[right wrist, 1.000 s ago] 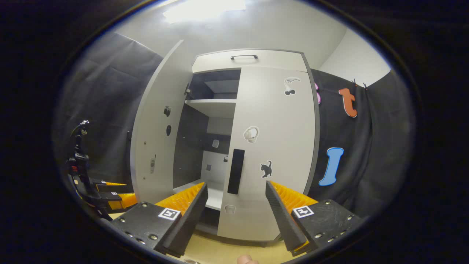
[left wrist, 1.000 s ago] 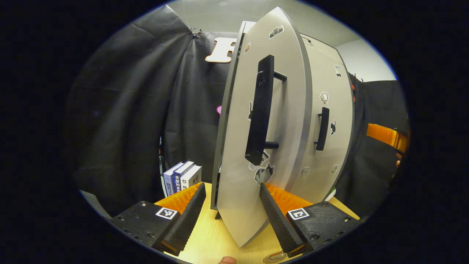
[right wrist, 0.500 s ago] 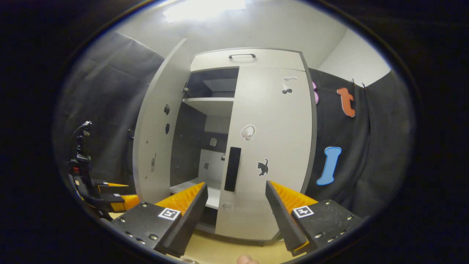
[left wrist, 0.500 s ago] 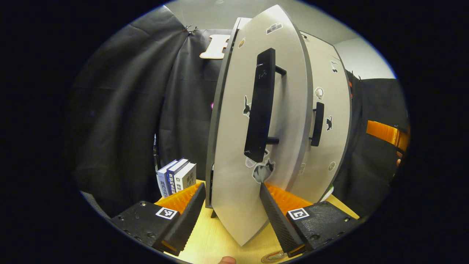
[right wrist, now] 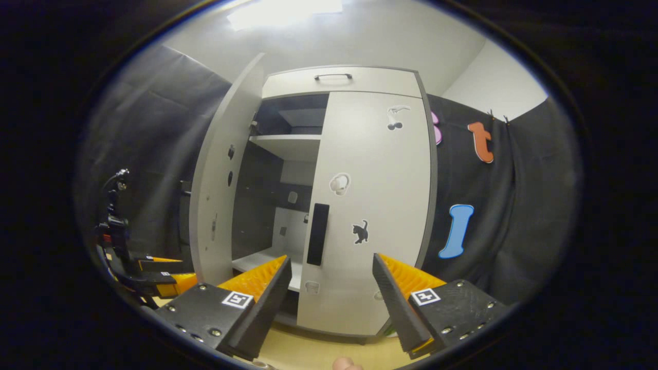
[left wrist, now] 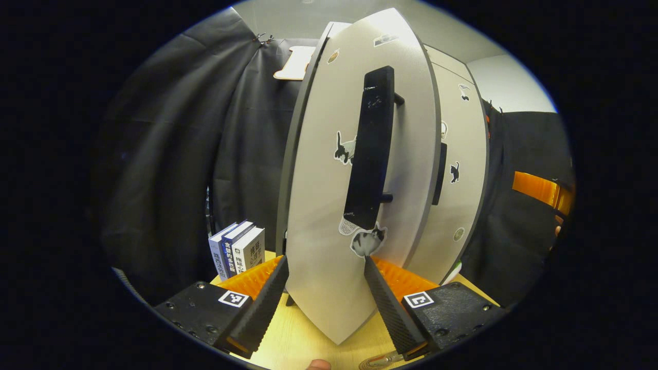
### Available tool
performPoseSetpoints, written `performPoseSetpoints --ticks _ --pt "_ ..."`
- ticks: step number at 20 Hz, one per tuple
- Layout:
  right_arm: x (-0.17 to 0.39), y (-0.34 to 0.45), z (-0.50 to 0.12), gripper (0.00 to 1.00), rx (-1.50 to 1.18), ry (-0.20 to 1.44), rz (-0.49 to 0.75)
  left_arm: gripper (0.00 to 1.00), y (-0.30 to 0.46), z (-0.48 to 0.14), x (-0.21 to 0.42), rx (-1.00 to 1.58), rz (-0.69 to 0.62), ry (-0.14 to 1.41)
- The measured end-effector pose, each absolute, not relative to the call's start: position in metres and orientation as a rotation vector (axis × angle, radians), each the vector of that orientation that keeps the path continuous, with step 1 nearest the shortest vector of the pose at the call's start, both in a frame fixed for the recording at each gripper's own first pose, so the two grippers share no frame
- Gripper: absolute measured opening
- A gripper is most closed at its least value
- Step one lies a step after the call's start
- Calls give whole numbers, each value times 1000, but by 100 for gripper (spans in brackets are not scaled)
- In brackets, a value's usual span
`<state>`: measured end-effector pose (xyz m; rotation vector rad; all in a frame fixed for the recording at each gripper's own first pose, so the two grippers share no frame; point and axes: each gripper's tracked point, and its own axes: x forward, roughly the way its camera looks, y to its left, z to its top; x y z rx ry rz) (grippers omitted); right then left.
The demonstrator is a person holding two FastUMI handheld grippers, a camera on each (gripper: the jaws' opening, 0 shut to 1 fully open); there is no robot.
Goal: Grasp the bottle in the cabinet with the left hand and place it on the coaster, then close the right door with the right hand and the left door with the left hand.
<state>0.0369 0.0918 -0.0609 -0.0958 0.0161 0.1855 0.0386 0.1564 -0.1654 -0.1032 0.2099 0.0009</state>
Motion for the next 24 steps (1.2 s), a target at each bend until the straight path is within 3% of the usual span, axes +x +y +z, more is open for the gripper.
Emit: performPoseSetpoints --ticks 12,24 --pt "39 78 -60 96 -101 23 155 94 109 -163 51 -114 -106 204" --pt "36 69 -65 96 -89 38 133 94 95 -140 50 -108 -131 167"
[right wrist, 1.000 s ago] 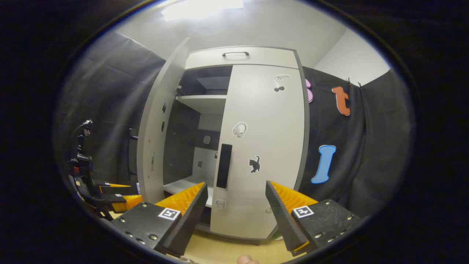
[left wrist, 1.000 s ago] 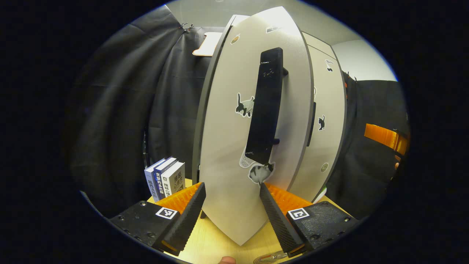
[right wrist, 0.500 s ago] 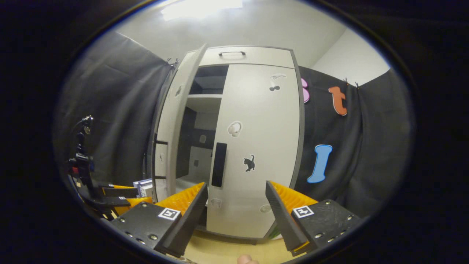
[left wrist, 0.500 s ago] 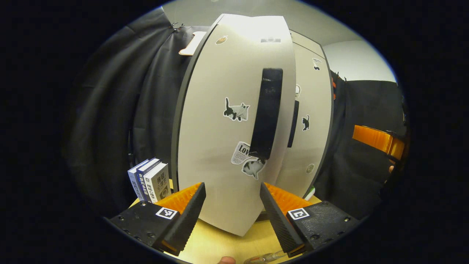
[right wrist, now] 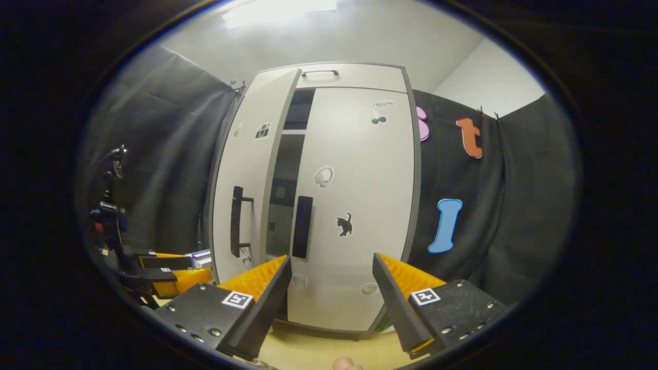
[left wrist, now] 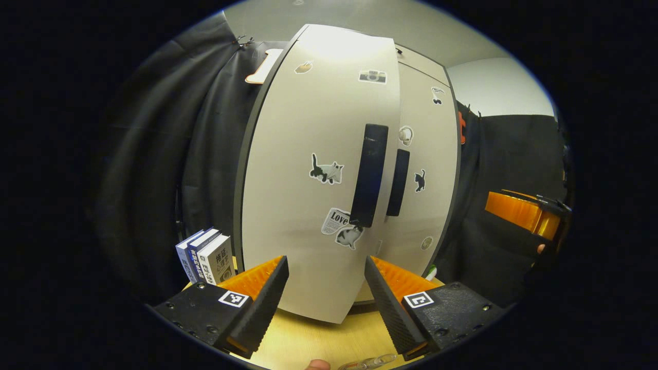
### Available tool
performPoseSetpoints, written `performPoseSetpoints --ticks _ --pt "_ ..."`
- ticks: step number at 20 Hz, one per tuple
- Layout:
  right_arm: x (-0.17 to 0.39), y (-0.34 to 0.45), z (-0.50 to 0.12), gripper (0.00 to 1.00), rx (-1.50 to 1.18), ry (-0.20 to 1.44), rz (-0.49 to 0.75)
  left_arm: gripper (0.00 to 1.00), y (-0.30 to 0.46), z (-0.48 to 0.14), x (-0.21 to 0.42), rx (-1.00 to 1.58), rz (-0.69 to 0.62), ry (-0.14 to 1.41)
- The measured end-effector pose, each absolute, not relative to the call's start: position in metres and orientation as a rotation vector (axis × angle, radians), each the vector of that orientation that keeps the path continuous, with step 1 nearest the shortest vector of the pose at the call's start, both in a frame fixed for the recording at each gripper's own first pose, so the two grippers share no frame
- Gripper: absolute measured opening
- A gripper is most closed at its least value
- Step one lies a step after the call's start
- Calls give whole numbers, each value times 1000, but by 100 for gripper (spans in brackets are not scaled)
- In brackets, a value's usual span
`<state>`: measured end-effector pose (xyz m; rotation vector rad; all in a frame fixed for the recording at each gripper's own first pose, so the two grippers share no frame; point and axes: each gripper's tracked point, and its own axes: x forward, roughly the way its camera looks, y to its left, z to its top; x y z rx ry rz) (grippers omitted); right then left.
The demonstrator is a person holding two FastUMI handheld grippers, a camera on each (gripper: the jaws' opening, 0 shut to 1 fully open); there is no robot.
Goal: Grasp the bottle in the cabinet with the left hand and place it on the coaster, then close the right door with the right hand and the left door with the left hand.
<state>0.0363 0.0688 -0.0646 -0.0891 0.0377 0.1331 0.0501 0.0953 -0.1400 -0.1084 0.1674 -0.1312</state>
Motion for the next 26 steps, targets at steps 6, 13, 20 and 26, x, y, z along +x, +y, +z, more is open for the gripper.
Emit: performPoseSetpoints --ticks 6,13,20,26 --pt "32 69 -64 96 -84 39 133 94 88 -127 46 -97 -142 150" --pt "23 65 -65 96 -76 48 125 94 78 -112 39 -89 -158 125" --pt "14 60 -66 96 -74 57 113 94 69 -97 29 -82 -169 101" --pt "7 52 -69 96 -74 71 95 94 61 -81 22 -76 -177 73"
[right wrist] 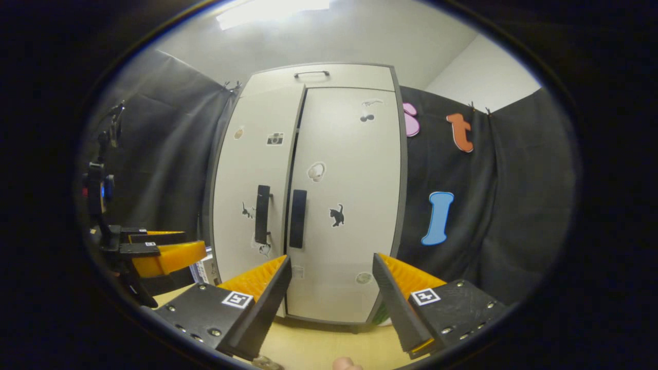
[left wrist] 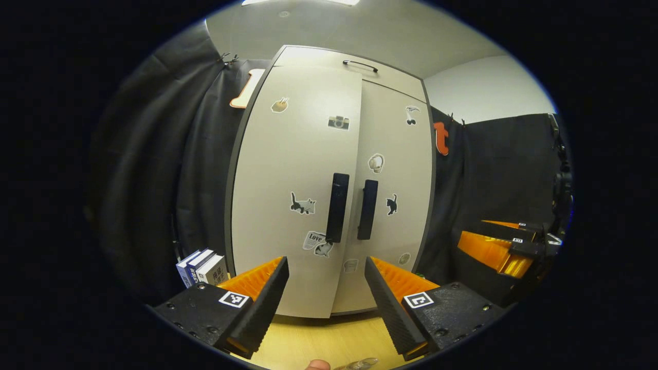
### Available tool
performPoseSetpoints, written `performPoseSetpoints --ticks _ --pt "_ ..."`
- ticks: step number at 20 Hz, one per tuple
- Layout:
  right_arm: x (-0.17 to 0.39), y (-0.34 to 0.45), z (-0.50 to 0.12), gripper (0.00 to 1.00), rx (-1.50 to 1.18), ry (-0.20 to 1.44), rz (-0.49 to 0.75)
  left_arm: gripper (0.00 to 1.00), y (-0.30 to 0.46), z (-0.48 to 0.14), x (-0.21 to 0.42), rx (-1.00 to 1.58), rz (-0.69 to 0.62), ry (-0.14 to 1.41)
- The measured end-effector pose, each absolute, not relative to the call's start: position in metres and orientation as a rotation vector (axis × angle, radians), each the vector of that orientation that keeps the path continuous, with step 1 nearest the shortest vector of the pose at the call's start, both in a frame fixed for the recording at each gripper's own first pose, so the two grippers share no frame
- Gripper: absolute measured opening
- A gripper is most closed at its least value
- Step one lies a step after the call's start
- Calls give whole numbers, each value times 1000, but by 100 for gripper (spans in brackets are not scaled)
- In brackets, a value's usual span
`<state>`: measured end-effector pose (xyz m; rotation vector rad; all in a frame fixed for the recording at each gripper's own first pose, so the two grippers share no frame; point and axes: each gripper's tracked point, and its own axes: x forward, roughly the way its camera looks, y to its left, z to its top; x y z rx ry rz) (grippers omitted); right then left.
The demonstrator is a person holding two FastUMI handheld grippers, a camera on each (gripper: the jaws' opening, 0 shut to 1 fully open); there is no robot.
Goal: Grasp the bottle in the cabinet with the left hand and place it on the coaster, then close the right door with the right hand and the left door with the left hand.
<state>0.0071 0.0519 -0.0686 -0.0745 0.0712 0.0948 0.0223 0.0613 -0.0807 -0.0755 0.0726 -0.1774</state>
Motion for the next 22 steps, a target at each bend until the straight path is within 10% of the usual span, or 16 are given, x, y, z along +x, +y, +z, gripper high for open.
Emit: performPoseSetpoints --ticks 22 --pt "17 5 19 96 11 -147 29 94 -2 38 2 30 -120 -84"
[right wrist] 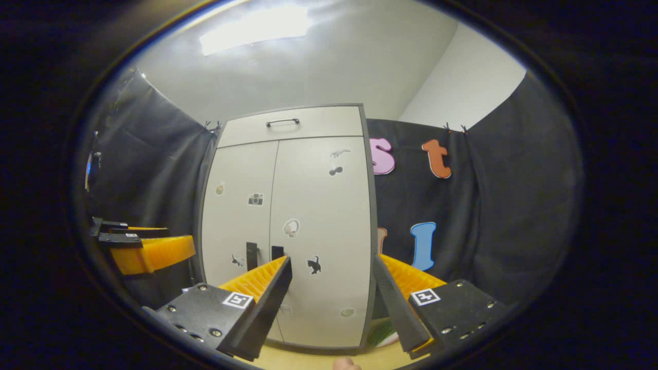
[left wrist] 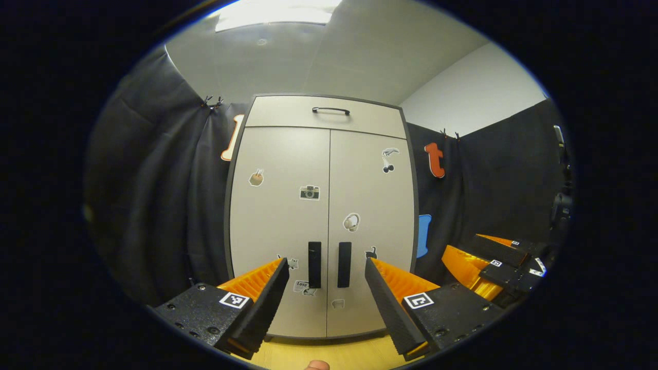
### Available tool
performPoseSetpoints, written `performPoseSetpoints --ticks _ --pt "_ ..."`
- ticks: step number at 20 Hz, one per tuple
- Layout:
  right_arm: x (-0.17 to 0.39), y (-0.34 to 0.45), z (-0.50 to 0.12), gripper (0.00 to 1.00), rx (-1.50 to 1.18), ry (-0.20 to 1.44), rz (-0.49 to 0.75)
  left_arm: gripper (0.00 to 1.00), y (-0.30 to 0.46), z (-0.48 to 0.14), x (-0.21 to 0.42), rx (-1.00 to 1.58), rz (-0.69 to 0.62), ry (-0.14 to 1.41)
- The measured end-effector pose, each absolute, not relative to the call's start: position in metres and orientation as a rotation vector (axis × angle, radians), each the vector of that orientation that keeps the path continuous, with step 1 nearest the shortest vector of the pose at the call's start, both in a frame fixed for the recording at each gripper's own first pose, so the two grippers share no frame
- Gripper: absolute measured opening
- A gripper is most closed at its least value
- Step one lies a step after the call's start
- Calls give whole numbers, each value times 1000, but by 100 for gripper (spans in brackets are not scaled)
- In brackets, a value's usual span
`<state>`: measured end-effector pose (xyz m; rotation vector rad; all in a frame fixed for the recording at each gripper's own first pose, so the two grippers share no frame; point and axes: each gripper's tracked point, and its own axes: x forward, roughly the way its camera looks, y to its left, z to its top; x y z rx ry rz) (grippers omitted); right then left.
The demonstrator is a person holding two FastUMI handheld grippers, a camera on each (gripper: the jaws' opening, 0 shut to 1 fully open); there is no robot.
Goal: Grasp the bottle in the cabinet with the left hand and place it on the coaster, then close the right door with the right hand and the left door with the left hand.
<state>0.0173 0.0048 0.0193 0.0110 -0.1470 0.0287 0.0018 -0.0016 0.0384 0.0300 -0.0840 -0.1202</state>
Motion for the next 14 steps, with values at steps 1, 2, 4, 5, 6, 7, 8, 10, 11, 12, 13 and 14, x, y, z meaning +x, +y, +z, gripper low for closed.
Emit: performPoseSetpoints --ticks 1,2,4,5,6,7,8,10,11,12,13,14 --pt "18 0 19 96 6 -148 26 94 -7 38 3 27 -122 -84" --pt "18 -5 19 96 2 -149 24 93 -11 38 4 24 -122 -82" --pt "17 -15 20 96 -7 -154 21 94 -21 36 8 18 -118 -80" --pt "17 -21 21 96 -12 -157 20 94 -26 35 9 15 -115 -79" --pt "17 -27 21 96 -16 -158 21 94 -31 34 11 11 -110 -78" --pt "17 -33 21 96 -20 -158 22 94 -36 33 13 7 -108 -77" --pt "18 -40 20 92 -23 -157 24 94 -42 33 15 4 -104 -75" --pt "22 -55 19 92 -26 -152 30 94 -55 30 17 1 -92 -70" --pt "24 -62 18 92 -26 -148 35 93 -62 28 19 0 -86 -67" --pt "24 -69 17 96 -25 -145 41 93 -69 26 20 0 -79 -64" --pt "25 -76 16 96 -26 -141 47 93 -76 25 20 -2 -71 -62" --pt "27 -82 16 96 -29 -139 51 93 -84 23 21 -5 -65 -61"
